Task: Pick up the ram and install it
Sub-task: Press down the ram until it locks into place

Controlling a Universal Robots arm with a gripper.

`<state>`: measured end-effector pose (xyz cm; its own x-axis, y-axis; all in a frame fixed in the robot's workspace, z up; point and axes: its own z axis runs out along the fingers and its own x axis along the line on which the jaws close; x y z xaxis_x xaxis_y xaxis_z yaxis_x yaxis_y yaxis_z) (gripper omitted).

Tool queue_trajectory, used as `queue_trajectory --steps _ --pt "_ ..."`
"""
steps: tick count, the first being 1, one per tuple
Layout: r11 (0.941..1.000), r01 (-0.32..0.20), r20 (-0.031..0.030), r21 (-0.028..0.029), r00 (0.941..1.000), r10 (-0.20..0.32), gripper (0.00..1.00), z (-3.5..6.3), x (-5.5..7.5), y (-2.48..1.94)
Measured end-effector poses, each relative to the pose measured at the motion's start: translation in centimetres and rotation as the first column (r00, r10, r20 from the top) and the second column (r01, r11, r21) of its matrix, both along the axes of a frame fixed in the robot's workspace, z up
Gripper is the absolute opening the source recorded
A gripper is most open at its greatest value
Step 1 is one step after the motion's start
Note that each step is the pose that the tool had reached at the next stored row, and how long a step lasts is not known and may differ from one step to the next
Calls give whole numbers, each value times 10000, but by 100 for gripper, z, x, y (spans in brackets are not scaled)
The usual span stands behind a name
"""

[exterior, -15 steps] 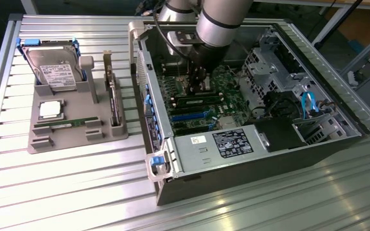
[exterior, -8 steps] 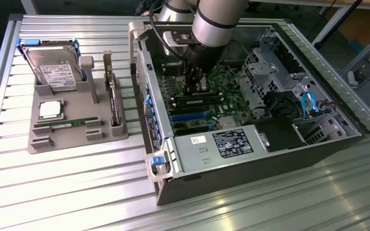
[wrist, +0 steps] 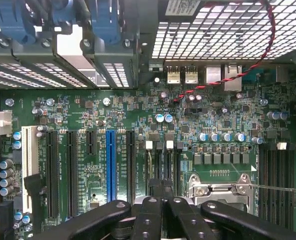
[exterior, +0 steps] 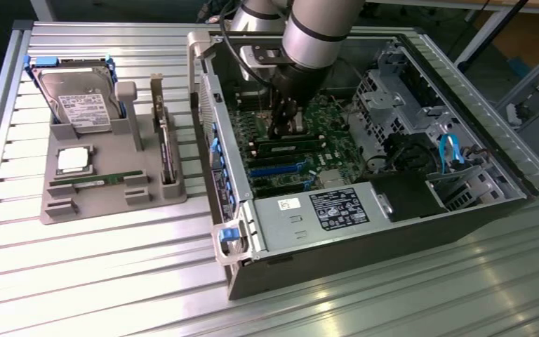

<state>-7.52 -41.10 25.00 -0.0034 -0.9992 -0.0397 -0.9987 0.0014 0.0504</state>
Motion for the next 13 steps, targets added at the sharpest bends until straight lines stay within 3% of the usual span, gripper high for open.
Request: queue_trajectory --steps 3,9,13 --pt "10000 0 0 1 10000 0 10 0 0 -39" --pt "10000 -1 1 47 10000 1 10 -75 0 -39" --pt "10000 -1 0 47 10000 1 10 -87 0 -40"
